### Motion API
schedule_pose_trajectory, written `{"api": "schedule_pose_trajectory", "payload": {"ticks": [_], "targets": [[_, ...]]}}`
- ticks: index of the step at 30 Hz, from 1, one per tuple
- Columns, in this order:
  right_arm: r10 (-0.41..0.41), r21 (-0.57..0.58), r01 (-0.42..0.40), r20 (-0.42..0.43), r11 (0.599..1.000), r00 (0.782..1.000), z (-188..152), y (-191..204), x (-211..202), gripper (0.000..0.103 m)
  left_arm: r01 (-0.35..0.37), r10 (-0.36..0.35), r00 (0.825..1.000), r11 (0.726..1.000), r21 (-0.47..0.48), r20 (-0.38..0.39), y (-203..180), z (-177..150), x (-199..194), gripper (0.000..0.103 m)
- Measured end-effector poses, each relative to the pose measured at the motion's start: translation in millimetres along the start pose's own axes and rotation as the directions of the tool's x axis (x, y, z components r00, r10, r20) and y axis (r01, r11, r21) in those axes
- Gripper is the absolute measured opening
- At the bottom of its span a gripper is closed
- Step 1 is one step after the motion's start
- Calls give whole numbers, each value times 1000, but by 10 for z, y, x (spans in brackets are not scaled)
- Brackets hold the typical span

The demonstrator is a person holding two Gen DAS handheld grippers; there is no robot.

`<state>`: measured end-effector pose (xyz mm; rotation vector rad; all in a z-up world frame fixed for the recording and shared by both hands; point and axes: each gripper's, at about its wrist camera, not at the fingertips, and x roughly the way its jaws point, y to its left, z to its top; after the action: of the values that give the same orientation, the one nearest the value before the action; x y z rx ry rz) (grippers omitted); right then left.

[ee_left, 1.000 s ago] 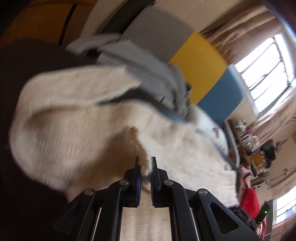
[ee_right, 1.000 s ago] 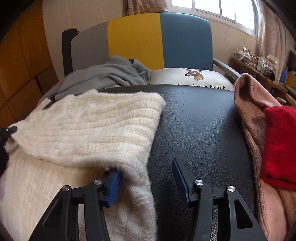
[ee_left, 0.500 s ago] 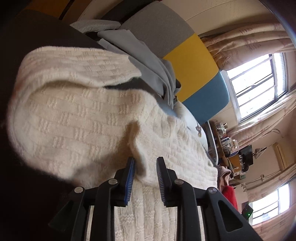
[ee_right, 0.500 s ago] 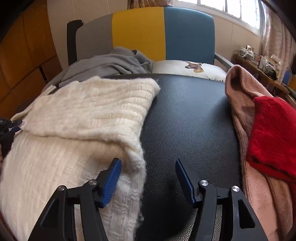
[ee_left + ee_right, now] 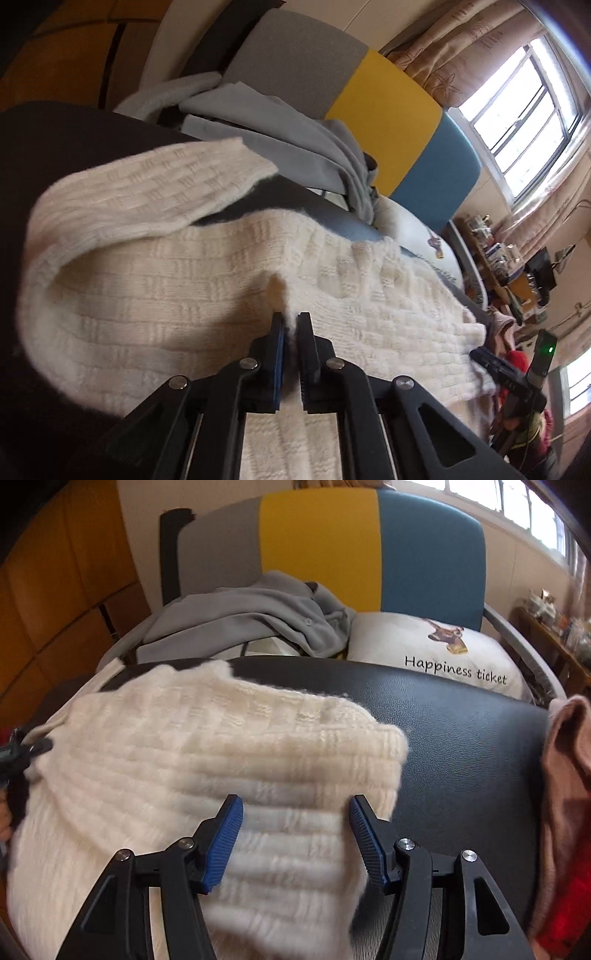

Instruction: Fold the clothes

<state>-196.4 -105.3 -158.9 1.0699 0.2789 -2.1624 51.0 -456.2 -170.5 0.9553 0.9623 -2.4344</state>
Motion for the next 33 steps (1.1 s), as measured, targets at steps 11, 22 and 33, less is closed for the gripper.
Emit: {"api": "schedule_pose_trajectory", "payload": {"ticks": [11,22,33], "targets": [[45,-19,-45,26,999,999,-184,95,34,71,1,0,1000,996,-91,12,247,-142,48,10],[-64,-88,68,41,994,997,-204,219,55,80,-49,53,996,997,-56,77,153,-240,44,12],[-156,-83,157,13,984,988,-166,269,41,91,-127,128,990,991,-29,58,-11,-300,-178,27]]}}
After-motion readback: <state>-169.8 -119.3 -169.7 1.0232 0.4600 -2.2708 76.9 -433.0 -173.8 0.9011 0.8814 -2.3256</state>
